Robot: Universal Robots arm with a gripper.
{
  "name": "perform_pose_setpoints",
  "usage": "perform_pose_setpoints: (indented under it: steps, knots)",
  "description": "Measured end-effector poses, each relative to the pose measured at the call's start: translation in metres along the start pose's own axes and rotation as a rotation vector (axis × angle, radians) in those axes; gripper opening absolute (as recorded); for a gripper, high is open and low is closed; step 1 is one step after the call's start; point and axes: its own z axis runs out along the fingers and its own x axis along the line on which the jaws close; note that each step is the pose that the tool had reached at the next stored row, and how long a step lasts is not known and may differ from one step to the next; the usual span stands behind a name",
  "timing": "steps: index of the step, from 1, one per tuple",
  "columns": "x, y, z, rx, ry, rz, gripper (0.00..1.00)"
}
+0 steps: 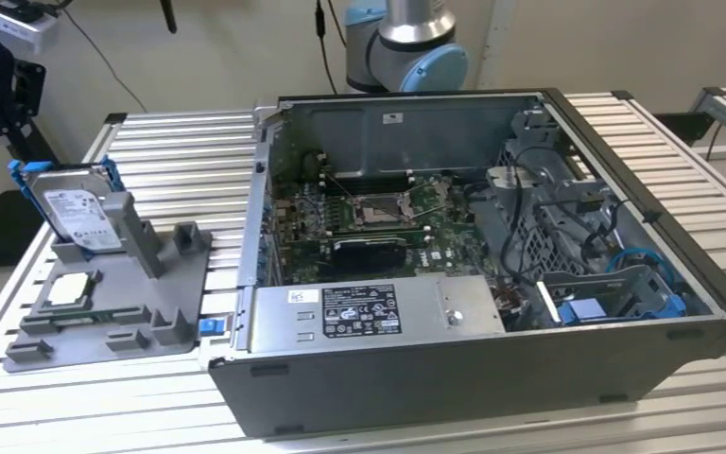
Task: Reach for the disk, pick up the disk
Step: 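Pick up the disk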
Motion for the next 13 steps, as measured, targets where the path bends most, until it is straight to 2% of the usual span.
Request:
perform_pose_setpoints:
  steps: [5,13]
  knots:
    - [0.0000,0.0000,0.0000,0.0006,-0.0002,-0.015,0.00]
    - [0.0000,0.0000,0.0000,0.0045,-0.0014,-0.109,0.00]
